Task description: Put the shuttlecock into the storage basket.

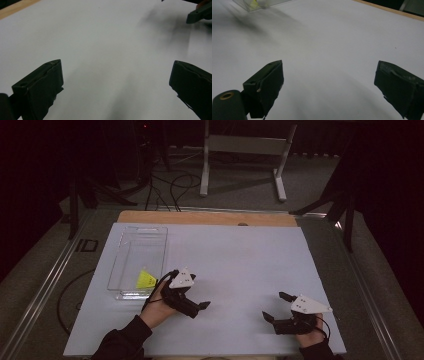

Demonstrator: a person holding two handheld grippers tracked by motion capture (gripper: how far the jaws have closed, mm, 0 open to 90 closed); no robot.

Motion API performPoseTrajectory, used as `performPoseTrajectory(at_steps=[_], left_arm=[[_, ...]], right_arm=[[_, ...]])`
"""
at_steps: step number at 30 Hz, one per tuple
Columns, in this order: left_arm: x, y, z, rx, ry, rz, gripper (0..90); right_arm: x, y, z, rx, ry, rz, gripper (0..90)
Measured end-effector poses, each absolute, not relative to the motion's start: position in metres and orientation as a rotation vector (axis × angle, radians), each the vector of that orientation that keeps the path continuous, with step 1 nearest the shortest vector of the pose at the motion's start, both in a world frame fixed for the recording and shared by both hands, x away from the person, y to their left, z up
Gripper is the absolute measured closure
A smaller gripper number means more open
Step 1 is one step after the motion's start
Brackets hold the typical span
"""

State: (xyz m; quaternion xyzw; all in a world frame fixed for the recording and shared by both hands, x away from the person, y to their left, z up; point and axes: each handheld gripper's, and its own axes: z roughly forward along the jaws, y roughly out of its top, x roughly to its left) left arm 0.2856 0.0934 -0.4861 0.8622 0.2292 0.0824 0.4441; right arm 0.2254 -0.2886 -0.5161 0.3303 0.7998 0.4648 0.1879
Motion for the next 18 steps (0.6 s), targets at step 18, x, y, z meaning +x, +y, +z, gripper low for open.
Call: performPoseTrajectory(at_steps=[18], left_arm=[[0.2803,0.0966,-0.4984,2.067,0.542,0.167,0.1]], right_arm=[[0.2253,-0.2888,-0.5161,0.927,2.257,1.314,9.0]])
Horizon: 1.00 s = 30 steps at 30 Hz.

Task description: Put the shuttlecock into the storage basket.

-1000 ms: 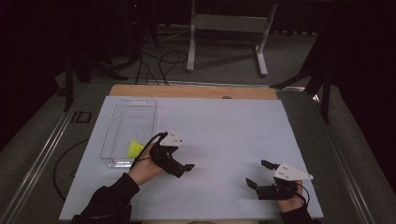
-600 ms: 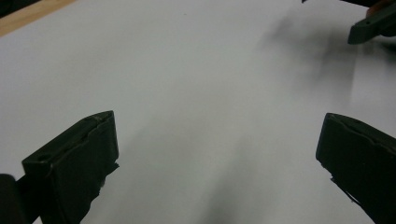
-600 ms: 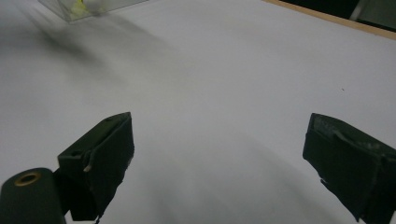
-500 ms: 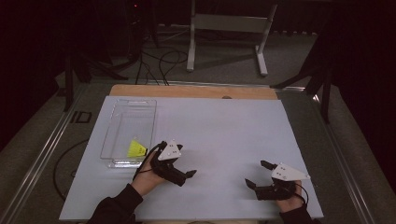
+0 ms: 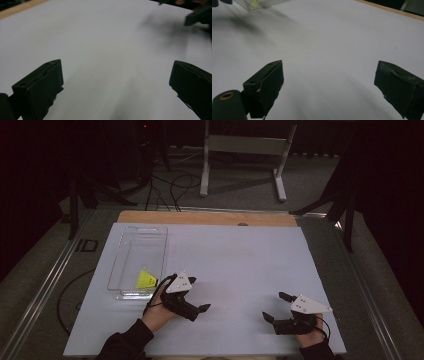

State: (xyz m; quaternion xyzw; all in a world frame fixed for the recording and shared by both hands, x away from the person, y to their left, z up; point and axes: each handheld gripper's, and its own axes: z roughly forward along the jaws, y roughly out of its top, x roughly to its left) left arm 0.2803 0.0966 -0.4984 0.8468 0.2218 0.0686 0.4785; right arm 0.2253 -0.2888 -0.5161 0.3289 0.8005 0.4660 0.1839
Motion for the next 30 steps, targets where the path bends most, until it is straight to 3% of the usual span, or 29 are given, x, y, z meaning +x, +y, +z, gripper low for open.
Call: performPoseTrajectory(at_steps=[19,30], left_arm=[[0.255,0.121,-0.500,2.095,0.433,0.044,0.1],[0.241,0.144,-0.506,2.078,0.473,0.047,0.1]], right_arm=[[0.226,-0.287,-0.517,0.928,2.267,1.305,9.0],[0.226,-0.287,-0.517,0.926,2.268,1.305,9.1]])
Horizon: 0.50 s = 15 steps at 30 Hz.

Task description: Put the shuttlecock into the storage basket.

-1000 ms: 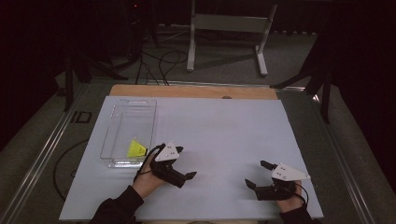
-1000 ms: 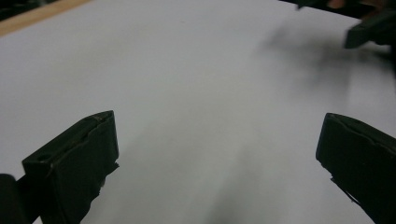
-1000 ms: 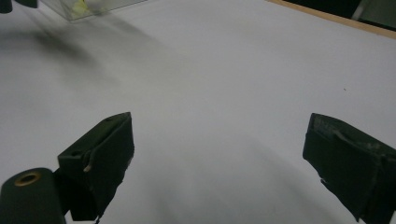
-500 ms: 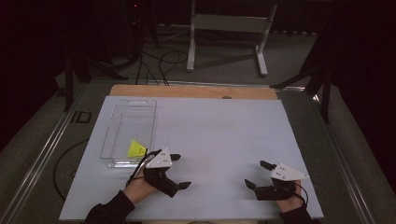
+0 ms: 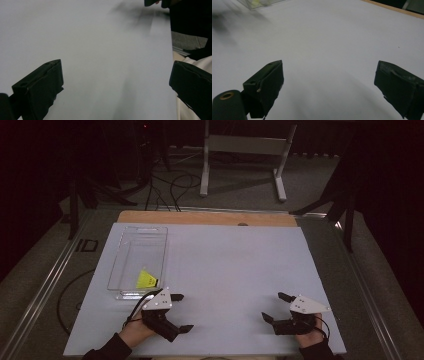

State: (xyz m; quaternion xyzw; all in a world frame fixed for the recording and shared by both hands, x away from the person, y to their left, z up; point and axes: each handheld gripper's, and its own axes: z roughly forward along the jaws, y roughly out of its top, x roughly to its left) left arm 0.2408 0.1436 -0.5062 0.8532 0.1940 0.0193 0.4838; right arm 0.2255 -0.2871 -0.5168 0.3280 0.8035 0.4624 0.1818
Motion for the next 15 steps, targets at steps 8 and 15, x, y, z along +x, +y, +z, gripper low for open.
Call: performPoseTrajectory(at_steps=[8,15], left_arm=[[0.234,0.160,-0.515,2.085,0.517,0.024,0.1],[0.228,0.179,-0.521,2.070,0.587,0.039,0.1]], right_arm=[[0.226,-0.287,-0.517,0.919,2.269,1.309,9.1],[0.225,-0.287,-0.517,0.925,2.273,1.309,9.0]])
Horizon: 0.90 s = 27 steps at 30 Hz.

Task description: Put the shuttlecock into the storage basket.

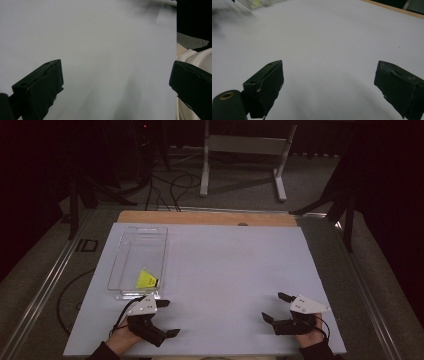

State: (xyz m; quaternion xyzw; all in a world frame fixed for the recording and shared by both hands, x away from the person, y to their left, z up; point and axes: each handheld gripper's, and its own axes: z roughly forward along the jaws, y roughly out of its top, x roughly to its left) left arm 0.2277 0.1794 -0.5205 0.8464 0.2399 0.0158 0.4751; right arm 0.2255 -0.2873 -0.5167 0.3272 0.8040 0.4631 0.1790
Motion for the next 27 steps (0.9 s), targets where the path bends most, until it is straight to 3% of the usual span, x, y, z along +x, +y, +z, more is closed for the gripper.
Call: performPoseTrajectory(at_steps=[27], left_arm=[[0.219,0.206,-0.524,2.051,0.769,0.186,0.1]], right_arm=[[0.225,-0.289,-0.516,0.919,2.272,1.299,9.1]])
